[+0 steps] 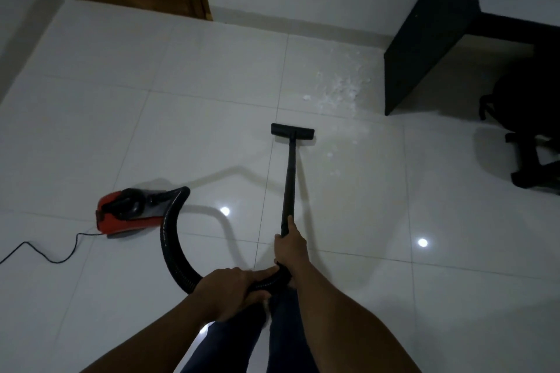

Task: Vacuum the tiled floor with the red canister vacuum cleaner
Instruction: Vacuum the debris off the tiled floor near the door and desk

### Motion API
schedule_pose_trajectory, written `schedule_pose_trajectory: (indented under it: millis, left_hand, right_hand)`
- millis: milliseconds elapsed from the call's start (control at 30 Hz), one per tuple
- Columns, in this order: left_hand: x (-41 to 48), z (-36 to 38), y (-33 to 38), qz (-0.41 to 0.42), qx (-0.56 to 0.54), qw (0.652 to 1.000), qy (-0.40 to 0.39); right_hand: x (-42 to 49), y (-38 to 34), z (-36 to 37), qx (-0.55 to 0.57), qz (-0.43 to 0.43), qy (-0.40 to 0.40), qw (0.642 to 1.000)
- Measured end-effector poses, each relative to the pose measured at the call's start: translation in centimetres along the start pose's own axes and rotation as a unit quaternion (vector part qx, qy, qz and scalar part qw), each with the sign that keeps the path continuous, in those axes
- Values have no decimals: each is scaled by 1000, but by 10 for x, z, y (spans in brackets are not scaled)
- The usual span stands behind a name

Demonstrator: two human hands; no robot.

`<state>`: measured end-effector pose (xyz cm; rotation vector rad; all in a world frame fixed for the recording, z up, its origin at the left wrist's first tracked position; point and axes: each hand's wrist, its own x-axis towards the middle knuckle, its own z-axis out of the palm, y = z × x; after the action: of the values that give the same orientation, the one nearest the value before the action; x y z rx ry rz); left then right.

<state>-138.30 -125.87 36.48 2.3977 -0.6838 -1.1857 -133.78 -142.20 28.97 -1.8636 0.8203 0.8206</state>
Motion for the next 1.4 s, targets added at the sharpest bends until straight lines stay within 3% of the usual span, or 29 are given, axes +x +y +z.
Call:
schedule_pose_trajectory:
  millis: [533,800,1167,1400]
  left_hand:
    - [-71,155,112,-22,57,994,-87]
    - [-83,214,128,-59,24,991,-116]
    - [-50,225,102,-54,47,989,-131]
    - [-23,161,81,-17,62,993,-103]
  right_hand:
    - [-115,197,-20,10,19,18,1000]
    - [-144,259,-20,1,32,6,999]
    - [-107,252,-14,8,52,9,999]
    - [-64,190,-18,37,75,24,996]
